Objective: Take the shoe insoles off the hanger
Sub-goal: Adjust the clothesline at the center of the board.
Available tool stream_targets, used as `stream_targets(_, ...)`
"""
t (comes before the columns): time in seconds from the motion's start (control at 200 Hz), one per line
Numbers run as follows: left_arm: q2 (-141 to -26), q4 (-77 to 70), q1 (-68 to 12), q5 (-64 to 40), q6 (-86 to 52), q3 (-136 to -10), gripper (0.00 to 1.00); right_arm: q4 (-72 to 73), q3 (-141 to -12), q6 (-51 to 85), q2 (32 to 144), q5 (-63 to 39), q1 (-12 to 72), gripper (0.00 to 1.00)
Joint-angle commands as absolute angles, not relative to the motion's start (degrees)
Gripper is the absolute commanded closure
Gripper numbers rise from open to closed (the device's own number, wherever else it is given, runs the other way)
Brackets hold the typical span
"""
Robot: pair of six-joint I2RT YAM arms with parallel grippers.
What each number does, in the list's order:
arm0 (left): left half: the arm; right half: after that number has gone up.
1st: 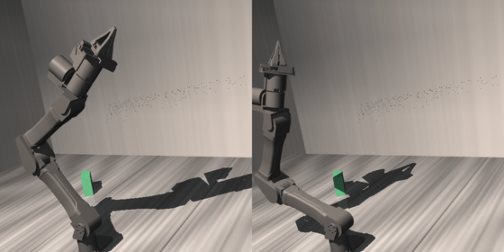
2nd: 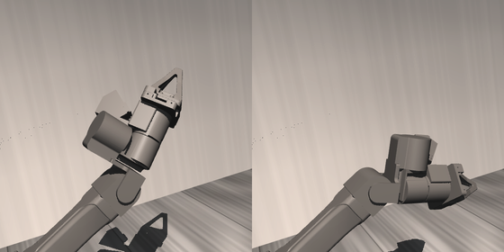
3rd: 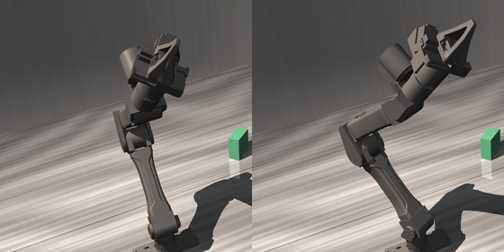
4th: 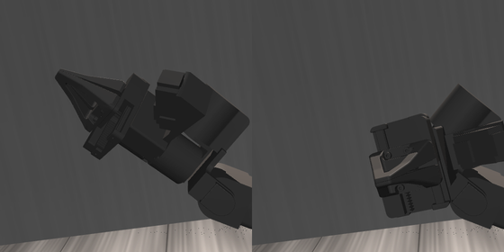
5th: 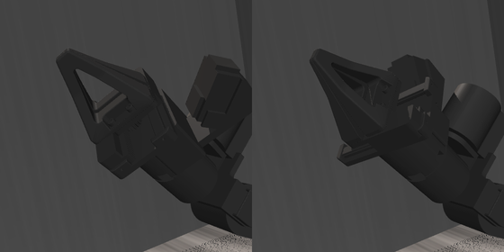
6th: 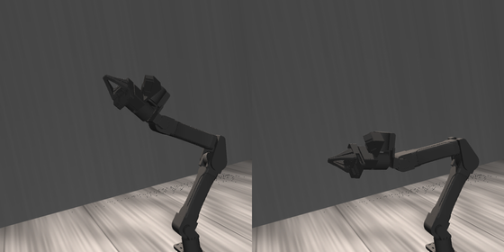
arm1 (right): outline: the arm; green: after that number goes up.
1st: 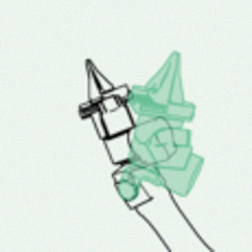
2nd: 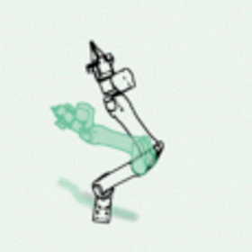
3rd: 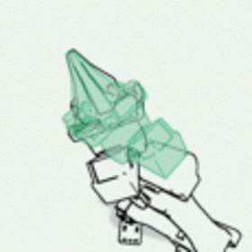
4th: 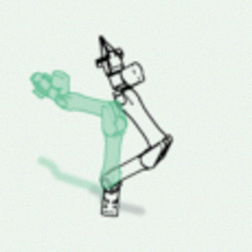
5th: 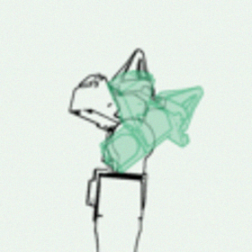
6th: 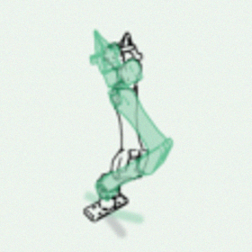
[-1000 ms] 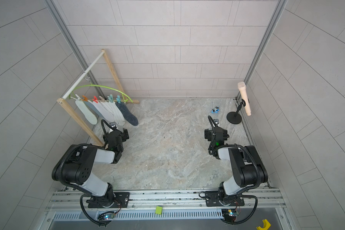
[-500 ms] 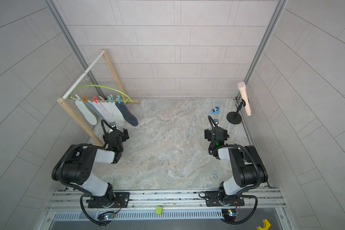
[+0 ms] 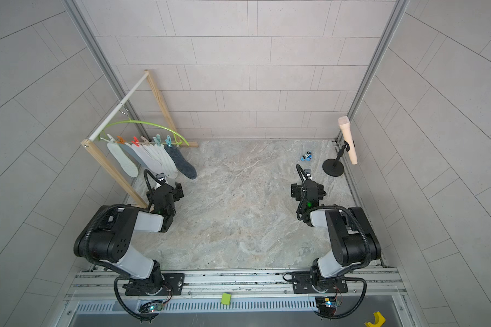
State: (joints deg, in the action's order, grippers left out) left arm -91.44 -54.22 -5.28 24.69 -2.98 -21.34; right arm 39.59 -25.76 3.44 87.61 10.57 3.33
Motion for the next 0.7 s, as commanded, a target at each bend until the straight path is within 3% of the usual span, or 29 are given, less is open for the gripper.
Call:
stream_targets(0.0,-89.5,-54.0,-5.4,27.2,-4.1,-21.7,0.0,40.9,-24.3,3.5,85.2,11.2,2.9,0.0)
stream_targets(0.135,-87.1,-53.2,-5.4,26.0,-3.4,-21.3,0.0,36.2,-24.7,6.8,80.8,12.0,0.5,0.01)
stream_targets(0.35,-73.8,-40.9,-5.4,27.0,-5.1,-21.6,0.0,18.5,-27.2,6.0,67.5,11.7,0.5,0.0)
stream_targets(0.515,-61.9,-22.4,-5.6,23.2,-8.3,-25.2,0.0,8.4,-26.5,8.0,50.2,10.7,0.5,0.0)
stream_targets(0.695,-50.7,-2.6,-6.2,19.3,-11.1,-29.6,0.0,-11.6,-34.4,11.0,37.2,9.1,0.6,0.0)
